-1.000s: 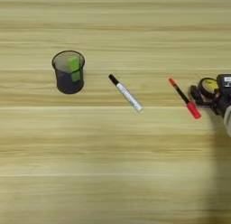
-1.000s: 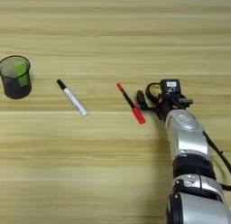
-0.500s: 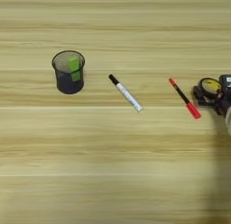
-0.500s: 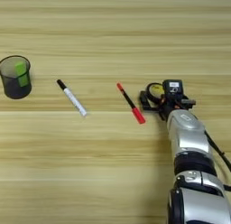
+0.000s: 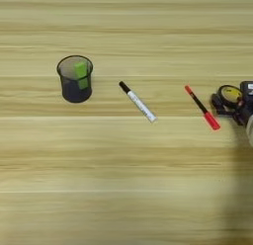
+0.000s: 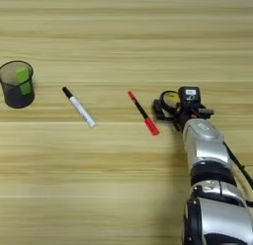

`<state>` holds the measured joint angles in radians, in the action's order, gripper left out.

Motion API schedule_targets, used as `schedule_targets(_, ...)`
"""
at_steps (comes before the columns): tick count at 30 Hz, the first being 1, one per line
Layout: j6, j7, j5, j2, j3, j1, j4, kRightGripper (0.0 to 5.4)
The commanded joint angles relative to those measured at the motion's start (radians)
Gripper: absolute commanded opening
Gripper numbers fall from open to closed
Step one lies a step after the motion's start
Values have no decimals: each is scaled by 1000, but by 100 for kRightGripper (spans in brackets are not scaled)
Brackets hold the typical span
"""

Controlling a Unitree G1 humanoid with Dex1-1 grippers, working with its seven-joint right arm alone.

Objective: Move the objects on the table

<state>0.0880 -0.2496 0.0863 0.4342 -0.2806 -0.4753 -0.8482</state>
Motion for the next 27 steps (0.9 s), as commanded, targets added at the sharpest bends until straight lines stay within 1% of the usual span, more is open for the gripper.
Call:
schedule_targets(1,31,-34,41,37,-15,-80,25,539)
schedule_targets(2,35,-36,43,36,-13,-80,25,538)
schedule_targets(6,46,-46,50,32,-6,-79,27,488)
schedule_targets(8,50,-52,53,31,-5,-79,30,473)
schedule_targets(11,53,-53,57,32,-2,-77,33,428)
schedule_targets(13,54,-54,58,32,-1,-77,33,410)
schedule_targets(21,51,-57,59,26,6,-78,36,404)
schedule_targets(27,65,-61,43,7,46,-78,115,404)
